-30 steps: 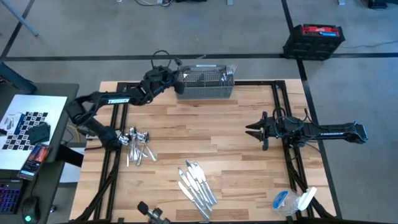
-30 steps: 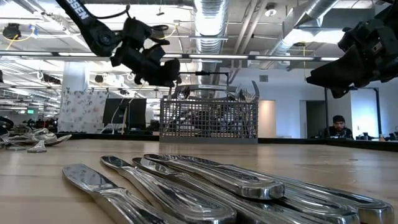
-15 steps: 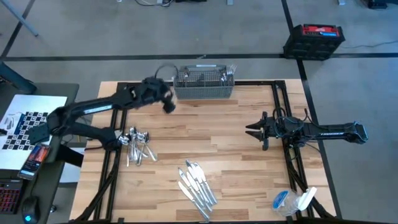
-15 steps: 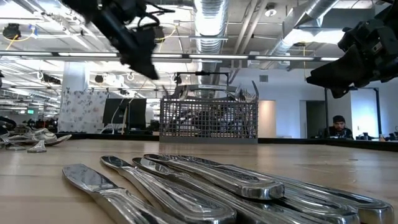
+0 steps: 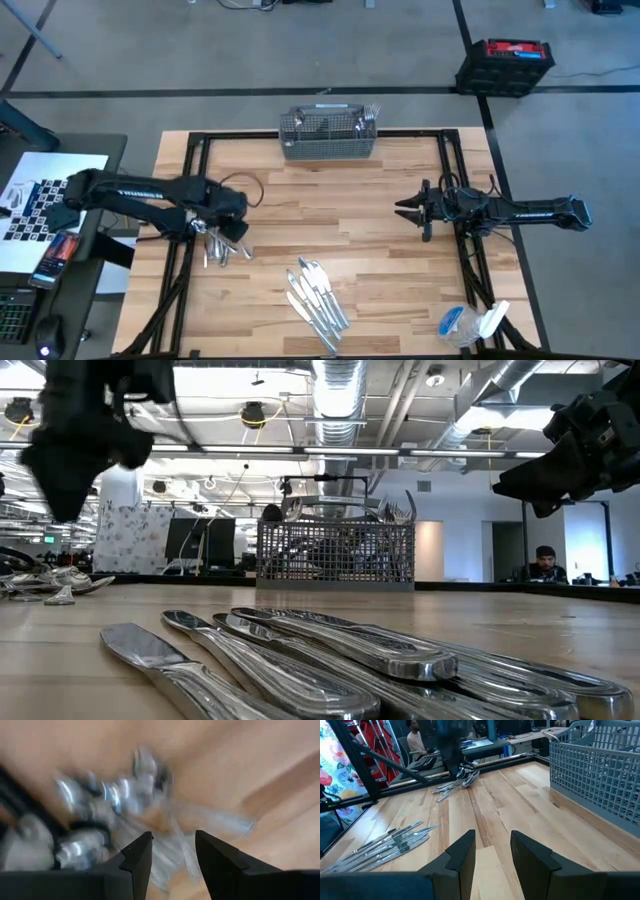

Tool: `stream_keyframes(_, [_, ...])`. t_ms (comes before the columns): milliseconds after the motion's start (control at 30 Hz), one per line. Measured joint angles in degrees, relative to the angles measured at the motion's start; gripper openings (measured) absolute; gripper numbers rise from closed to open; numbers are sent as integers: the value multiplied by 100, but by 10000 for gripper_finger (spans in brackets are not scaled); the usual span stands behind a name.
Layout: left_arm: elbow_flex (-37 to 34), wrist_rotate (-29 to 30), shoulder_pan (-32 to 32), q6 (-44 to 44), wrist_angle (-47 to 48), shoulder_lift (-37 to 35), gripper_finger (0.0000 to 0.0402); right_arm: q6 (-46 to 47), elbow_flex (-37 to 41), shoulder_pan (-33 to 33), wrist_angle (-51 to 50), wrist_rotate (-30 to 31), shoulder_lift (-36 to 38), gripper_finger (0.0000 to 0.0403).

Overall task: Sort silverware
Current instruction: Put the silver spoon into the gray organizer

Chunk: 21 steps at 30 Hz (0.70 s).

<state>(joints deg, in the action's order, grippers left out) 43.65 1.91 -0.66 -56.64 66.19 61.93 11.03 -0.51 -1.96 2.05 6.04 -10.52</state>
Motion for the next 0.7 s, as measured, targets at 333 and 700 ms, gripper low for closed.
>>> stream_keyframes(333, [-856,-161,135,-538,-987,4,135,0,-7,-1,6,-10,-36,112])
stream_keyframes(700, [-1030,-516,211,-1765,-1988,4,134,-2,-12,-2,3,-10,-33,112])
